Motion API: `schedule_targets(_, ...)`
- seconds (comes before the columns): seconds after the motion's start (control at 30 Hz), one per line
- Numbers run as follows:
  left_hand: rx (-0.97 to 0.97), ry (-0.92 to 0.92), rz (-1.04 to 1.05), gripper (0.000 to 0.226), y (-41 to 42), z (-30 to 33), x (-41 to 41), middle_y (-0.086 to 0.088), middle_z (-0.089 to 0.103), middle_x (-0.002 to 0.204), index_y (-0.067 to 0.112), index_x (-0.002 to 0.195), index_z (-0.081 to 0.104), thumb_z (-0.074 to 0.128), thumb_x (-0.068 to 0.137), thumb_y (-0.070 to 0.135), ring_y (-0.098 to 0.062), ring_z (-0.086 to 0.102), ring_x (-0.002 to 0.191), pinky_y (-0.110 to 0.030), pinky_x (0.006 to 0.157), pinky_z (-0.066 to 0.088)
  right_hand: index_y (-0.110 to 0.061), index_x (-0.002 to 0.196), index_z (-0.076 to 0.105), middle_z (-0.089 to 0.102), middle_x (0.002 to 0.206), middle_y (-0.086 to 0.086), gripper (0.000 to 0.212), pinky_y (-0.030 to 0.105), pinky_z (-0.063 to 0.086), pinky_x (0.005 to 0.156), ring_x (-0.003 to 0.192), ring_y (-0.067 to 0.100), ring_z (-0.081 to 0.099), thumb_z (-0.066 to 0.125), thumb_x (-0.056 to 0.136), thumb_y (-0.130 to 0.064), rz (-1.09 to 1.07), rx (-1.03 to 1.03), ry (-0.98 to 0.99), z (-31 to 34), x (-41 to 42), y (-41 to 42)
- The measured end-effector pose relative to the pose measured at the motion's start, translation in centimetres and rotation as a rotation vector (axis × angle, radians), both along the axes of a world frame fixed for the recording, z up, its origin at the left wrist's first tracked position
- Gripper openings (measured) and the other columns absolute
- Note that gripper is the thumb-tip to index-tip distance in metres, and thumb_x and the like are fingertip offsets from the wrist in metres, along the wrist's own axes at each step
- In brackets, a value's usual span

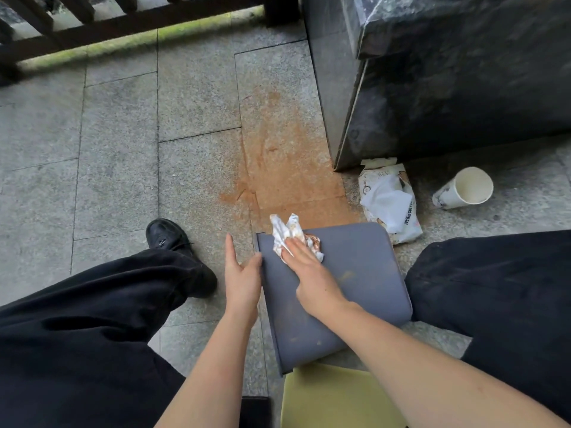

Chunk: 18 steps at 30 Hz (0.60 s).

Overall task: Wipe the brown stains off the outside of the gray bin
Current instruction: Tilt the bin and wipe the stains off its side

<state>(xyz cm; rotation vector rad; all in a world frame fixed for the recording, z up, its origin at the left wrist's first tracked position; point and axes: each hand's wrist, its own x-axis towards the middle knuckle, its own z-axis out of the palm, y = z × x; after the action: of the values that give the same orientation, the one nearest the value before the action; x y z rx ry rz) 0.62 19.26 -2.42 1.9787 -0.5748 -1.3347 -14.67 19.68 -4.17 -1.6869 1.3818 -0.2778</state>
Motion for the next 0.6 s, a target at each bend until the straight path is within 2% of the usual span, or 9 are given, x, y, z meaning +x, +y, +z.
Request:
schedule_targets(0.03, -0.019, -0.003, -0.025, 0.082, -0.2, 0.0, -0.1, 0.01, 0.054, 0.063, 0.047, 0.153, 0.023, 0.061, 0.089, 0.012, -0.011, 0.048, 0.059, -0.024, 0.058, 0.045, -0.018, 0.155, 0.028, 0.007, 0.165, -0.008, 0.089, 0.021, 0.005, 0.12, 0.15, 0.003, -0.005, 0.041, 0.077, 0.023, -0.005, -0.008, 0.005, 0.1, 0.1, 0.0)
schedule_targets(0.07, -0.038, -0.027, -0.056, 0.083, -0.4, 0.1, -0.3, 0.009, 0.044, 0.056, 0.044, 0.153, 0.027, 0.06, 0.088, 0.005, -0.007, 0.041, 0.054, -0.021, 0.052, 0.04, -0.018, 0.155, 0.027, 0.007, 0.165, -0.008, 0.09, 0.021, 0.005, 0.12, 0.149, 0.002, -0.006, 0.042, 0.076, 0.022, -0.014, -0.023, 0.011, 0.2, 0.1, 0.0)
schedule_targets(0.13, -0.084, -0.127, -0.116, 0.079, -0.9, 0.9, -0.7, 0.007, 0.043, 0.057, 0.045, 0.147, 0.038, 0.057, 0.088, -0.003, -0.005, 0.038, 0.05, -0.019, 0.052, 0.039, -0.019, 0.155, 0.026, 0.008, 0.165, -0.009, 0.093, 0.021, 0.009, 0.12, 0.145, -0.005, -0.009, 0.044, 0.074, 0.022, -0.021, -0.063, 0.018, 0.4, -0.1, 0.2)
schedule_targets(0.27, -0.156, -0.352, -0.185, 0.068, -0.8, 3.0, -1.6, 0.004, 0.054, 0.073, 0.043, 0.13, 0.051, 0.048, 0.085, -0.008, -0.01, 0.046, 0.058, -0.019, 0.059, 0.039, -0.021, 0.155, 0.027, 0.008, 0.164, -0.013, 0.095, 0.017, 0.017, 0.115, 0.14, -0.013, -0.017, 0.046, 0.072, 0.021, 0.036, -0.133, 0.06, 0.0, -1.7, 0.4)
schedule_targets(0.37, -0.118, -0.406, -0.126, 0.06, 0.0, 3.9, -1.4, 0.004, 0.058, 0.074, 0.042, 0.122, 0.054, 0.048, 0.087, -0.007, -0.014, 0.054, 0.065, -0.016, 0.058, 0.038, -0.024, 0.154, 0.026, 0.004, 0.164, -0.013, 0.088, 0.026, 0.033, 0.11, 0.149, 0.003, -0.006, 0.043, 0.079, 0.02, -0.142, -0.052, 0.198, -0.6, -4.2, 0.9)
schedule_targets(0.43, -0.137, -0.408, -0.083, 0.056, 0.2, 4.6, -1.3, 0.005, 0.06, 0.074, 0.043, 0.116, 0.053, 0.05, 0.088, -0.006, -0.012, 0.057, 0.067, -0.017, 0.06, 0.039, -0.024, 0.152, 0.029, 0.01, 0.163, -0.01, 0.081, 0.034, 0.042, 0.101, 0.15, 0.016, 0.007, 0.041, 0.083, 0.017, -0.229, 0.008, 0.285, -0.4, -5.5, 0.8)
schedule_targets(0.5, -0.199, -0.41, -0.065, 0.054, 0.2, 5.6, -1.3, 0.006, 0.064, 0.08, 0.046, 0.113, 0.05, 0.053, 0.09, -0.003, -0.001, 0.059, 0.07, -0.008, 0.061, 0.037, -0.022, 0.148, 0.038, 0.025, 0.159, -0.007, 0.076, 0.036, 0.042, 0.098, 0.146, 0.025, 0.022, 0.04, 0.082, 0.017, -0.304, 0.044, 0.26, -0.1, -5.7, 0.0)
schedule_targets(0.53, -0.238, -0.419, -0.057, 0.054, 0.1, 6.1, -1.3, 0.006, 0.067, 0.083, 0.048, 0.113, 0.049, 0.055, 0.09, -0.001, 0.004, 0.06, 0.074, -0.004, 0.062, 0.037, -0.021, 0.148, 0.041, 0.029, 0.158, -0.007, 0.076, 0.034, 0.039, 0.103, 0.146, 0.026, 0.025, 0.039, 0.082, 0.017, -0.367, 0.076, 0.202, 0.1, -5.4, -0.5)
schedule_targets(0.6, -0.327, -0.431, -0.031, 0.052, -0.1, 7.1, -1.1, 0.007, 0.07, 0.089, 0.05, 0.114, 0.049, 0.057, 0.091, 0.003, 0.007, 0.061, 0.08, -0.001, 0.066, 0.036, -0.023, 0.149, 0.041, 0.029, 0.16, -0.009, 0.078, 0.022, 0.029, 0.107, 0.148, 0.02, 0.023, 0.037, 0.082, 0.017, -0.491, 0.139, 0.083, 0.8, -4.7, -1.3)
